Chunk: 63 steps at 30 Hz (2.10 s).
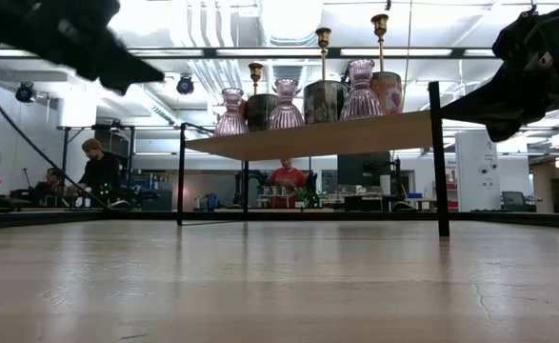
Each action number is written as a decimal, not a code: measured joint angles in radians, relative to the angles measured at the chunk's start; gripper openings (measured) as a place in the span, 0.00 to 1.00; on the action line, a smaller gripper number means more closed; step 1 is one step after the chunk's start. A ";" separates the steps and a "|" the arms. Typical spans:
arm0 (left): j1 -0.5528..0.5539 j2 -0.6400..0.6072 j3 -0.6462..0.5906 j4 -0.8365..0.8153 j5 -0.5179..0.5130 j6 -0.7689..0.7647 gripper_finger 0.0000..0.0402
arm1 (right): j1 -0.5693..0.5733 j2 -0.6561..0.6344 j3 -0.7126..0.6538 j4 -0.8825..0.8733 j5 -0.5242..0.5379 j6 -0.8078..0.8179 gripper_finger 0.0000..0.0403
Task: Pick & Place candle stick holders
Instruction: Return to Home Position
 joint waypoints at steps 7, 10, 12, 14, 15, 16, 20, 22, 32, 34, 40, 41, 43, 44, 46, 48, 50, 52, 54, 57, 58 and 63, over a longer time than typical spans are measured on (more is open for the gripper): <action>0.001 -0.230 -0.222 0.144 -0.001 0.052 0.03 | 0.000 0.000 0.000 0.000 0.000 0.000 0.02; 0.001 -0.330 -0.285 0.141 -0.006 0.027 0.03 | 0.000 0.000 0.000 0.000 0.000 0.000 0.02; 0.001 -0.387 -0.321 0.139 -0.006 0.006 0.03 | 0.000 0.000 0.000 0.000 0.000 0.000 0.02; 0.001 -0.442 -0.352 0.139 -0.005 0.003 0.03 | 0.000 0.000 0.000 0.000 0.000 0.000 0.02; 0.001 -0.467 -0.365 0.136 -0.005 0.003 0.03 | 0.000 0.000 0.000 0.000 0.000 0.000 0.02; 0.001 -0.489 -0.376 0.134 -0.005 0.003 0.03 | 0.000 0.000 0.000 0.000 0.000 0.000 0.02; 0.001 -0.557 -0.382 0.100 -0.008 0.013 0.03 | 0.000 0.000 0.000 0.000 0.000 0.000 0.02; 0.001 -0.580 -0.386 0.068 -0.011 0.028 0.03 | 0.000 0.000 0.000 0.000 0.000 0.000 0.02; 0.001 -0.591 -0.397 0.074 -0.020 0.021 0.03 | 0.000 0.000 0.000 0.000 0.000 0.000 0.02; 0.001 -0.592 -0.397 0.073 -0.020 0.020 0.03 | 0.000 0.000 0.000 0.000 0.000 0.000 0.02; 0.001 -0.590 -0.397 0.071 -0.020 0.019 0.03 | 0.000 0.000 0.000 0.000 0.000 0.000 0.02; 0.001 -0.590 -0.397 0.071 -0.020 0.019 0.03 | 0.000 0.000 0.000 0.000 0.000 0.000 0.02; 0.001 -0.590 -0.397 0.071 -0.020 0.019 0.03 | 0.000 0.000 0.000 0.000 0.000 0.000 0.02; 0.001 -0.590 -0.397 0.071 -0.020 0.019 0.03 | 0.000 0.000 0.000 0.000 0.000 0.000 0.02; 0.001 -0.590 -0.397 0.070 -0.020 0.019 0.03 | 0.000 0.000 0.000 0.000 0.000 0.000 0.02; 0.001 -0.590 -0.397 0.069 -0.020 0.019 0.03 | 0.000 0.000 0.000 0.000 0.000 0.000 0.02; 0.001 -0.590 -0.398 0.069 -0.020 0.019 0.03 | 0.000 0.000 0.000 0.000 0.000 0.000 0.02; 0.001 -0.590 -0.398 0.068 -0.020 0.019 0.03 | 0.000 0.000 0.000 0.000 0.000 0.000 0.02; 0.001 -0.590 -0.398 0.065 -0.020 0.019 0.03 | 0.000 0.000 0.000 0.000 0.000 0.000 0.02; 0.001 -0.590 -0.398 0.065 -0.020 0.019 0.03 | 0.000 0.000 0.000 0.000 0.000 0.000 0.02; 0.001 -0.590 -0.398 0.065 -0.020 0.019 0.03 | 0.000 0.000 0.000 0.000 0.000 0.000 0.02; 0.001 -0.590 -0.398 0.065 -0.020 0.019 0.03 | 0.000 0.000 0.000 0.000 0.000 0.000 0.02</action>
